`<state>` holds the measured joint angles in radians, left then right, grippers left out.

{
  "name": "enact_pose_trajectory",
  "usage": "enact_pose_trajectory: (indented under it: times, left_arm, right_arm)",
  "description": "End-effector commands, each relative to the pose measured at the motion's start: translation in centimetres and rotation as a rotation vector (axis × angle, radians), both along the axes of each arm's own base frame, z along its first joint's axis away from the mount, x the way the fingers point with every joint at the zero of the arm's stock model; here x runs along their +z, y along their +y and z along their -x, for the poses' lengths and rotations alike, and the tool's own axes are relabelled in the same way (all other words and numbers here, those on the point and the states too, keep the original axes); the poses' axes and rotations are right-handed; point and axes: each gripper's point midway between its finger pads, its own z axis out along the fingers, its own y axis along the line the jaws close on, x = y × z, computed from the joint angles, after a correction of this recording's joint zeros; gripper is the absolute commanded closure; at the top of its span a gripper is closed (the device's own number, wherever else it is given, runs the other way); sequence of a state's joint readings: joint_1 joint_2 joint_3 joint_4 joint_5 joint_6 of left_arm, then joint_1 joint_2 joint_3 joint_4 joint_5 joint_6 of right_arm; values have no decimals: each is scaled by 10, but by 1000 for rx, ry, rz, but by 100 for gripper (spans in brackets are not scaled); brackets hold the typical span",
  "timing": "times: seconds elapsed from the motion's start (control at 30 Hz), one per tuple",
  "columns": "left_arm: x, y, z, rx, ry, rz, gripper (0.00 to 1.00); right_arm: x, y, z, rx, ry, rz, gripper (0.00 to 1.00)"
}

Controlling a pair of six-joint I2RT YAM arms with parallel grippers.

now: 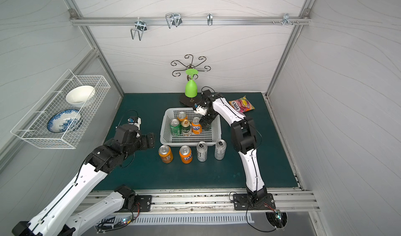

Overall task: Take out the drinks from the basket
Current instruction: Pick up the drink from the basket.

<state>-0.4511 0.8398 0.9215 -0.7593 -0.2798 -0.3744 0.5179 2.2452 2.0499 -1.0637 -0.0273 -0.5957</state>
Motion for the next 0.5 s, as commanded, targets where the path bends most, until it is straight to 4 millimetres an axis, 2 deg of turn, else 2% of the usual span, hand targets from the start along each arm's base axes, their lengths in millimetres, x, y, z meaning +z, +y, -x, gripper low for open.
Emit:
enact_pose_trajectory:
  times: [0.0, 0.47]
  left_arm:
    - [6, 0, -6, 15, -30, 19, 2]
    - [5, -1, -6, 12, -26, 19, 2]
  right_arm:
    - [3, 11, -3, 20, -9, -35, 11]
    - [22, 13, 1, 18, -31, -71, 41]
